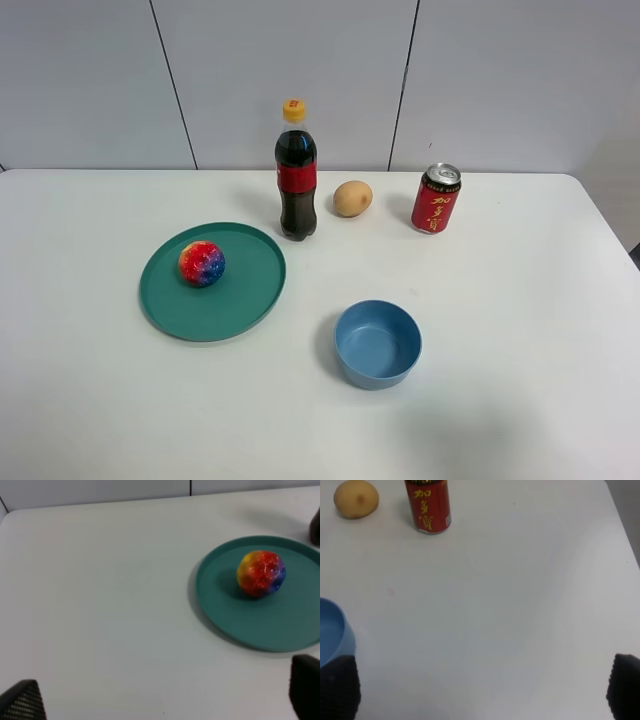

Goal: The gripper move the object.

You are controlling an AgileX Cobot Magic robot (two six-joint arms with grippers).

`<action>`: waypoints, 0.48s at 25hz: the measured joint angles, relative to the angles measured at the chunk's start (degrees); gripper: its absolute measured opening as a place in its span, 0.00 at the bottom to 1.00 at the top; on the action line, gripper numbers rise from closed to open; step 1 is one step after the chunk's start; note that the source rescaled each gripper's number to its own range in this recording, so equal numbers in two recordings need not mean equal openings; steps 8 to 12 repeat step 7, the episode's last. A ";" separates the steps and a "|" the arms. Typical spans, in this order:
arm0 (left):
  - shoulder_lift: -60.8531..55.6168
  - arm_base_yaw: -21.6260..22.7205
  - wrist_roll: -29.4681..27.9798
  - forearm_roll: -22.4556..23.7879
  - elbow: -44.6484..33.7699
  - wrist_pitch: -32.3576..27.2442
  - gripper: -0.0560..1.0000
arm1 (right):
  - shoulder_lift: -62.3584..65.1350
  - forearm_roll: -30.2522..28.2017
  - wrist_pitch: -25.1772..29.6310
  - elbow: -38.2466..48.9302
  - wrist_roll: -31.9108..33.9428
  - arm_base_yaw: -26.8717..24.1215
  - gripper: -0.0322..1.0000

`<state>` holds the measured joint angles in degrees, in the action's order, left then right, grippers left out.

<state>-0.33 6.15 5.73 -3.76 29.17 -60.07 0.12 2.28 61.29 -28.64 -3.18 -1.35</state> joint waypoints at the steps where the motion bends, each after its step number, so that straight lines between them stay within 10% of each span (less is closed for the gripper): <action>1: 0.00 0.00 -0.44 0.19 0.00 0.00 0.99 | 0.00 0.00 0.00 0.00 0.00 0.00 1.00; 12: 0.00 0.00 -1.97 1.29 0.00 0.00 0.99 | 0.00 0.00 0.00 0.00 0.00 0.00 1.00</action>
